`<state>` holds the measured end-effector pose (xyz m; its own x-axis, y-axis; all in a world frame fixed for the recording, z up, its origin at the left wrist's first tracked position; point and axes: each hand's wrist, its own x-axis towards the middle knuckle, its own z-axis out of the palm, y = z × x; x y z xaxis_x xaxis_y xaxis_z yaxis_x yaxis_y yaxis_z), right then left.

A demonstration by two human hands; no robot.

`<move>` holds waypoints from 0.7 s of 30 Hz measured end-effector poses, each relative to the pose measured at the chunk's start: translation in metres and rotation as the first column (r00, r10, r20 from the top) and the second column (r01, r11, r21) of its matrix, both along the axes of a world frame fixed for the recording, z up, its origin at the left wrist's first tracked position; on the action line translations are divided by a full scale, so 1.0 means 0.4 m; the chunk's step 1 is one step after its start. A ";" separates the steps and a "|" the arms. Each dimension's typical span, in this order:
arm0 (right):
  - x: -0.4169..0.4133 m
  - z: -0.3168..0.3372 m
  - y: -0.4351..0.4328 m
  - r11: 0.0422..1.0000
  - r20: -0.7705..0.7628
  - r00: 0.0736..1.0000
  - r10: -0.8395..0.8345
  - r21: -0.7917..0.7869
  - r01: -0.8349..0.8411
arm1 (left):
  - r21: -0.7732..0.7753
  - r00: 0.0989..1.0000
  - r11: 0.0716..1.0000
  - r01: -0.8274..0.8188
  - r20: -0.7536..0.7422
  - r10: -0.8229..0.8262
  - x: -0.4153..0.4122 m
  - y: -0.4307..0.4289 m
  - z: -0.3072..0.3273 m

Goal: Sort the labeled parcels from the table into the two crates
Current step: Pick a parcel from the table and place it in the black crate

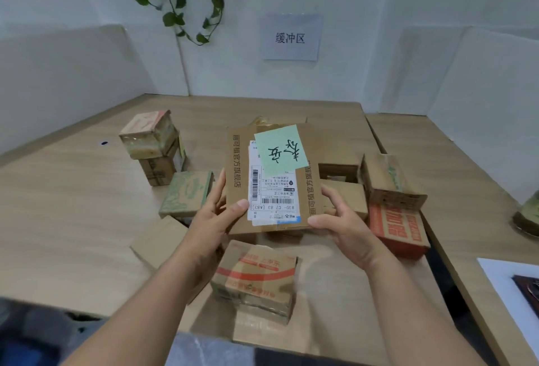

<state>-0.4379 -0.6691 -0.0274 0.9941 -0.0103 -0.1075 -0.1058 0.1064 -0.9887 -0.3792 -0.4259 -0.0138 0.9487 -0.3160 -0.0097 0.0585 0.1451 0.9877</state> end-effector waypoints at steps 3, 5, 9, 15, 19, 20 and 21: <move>0.019 0.018 0.061 1.000 0.017 1.000 0.009 -0.019 -0.009 | 0.054 0.998 0.999 -0.005 0.056 0.002 0.018 0.064 0.008; 0.034 0.032 0.109 0.999 0.027 0.999 0.019 -0.030 -0.018 | 0.053 0.997 0.999 -0.007 0.075 0.003 0.026 0.115 0.013; 0.069 0.053 0.229 0.996 0.032 0.997 0.065 -0.068 -0.063 | 0.070 0.992 0.997 -0.030 0.125 0.021 0.035 0.246 0.025; 0.123 0.064 0.456 0.989 0.047 0.991 0.125 -0.092 -0.120 | 0.110 0.980 0.986 -0.128 0.169 0.108 0.022 0.474 0.035; 0.160 0.059 0.625 0.972 0.061 0.977 0.203 -0.132 -0.194 | 0.119 0.966 0.971 -0.206 0.183 0.182 0.004 0.642 0.032; 0.168 0.063 0.667 0.964 0.064 0.971 0.231 -0.149 -0.219 | 0.123 0.961 0.966 -0.229 0.188 0.204 -0.002 0.684 0.030; 0.175 0.066 0.709 0.955 0.063 0.963 0.261 -0.164 -0.248 | 0.131 0.955 0.959 -0.253 0.194 0.225 -0.009 0.727 0.028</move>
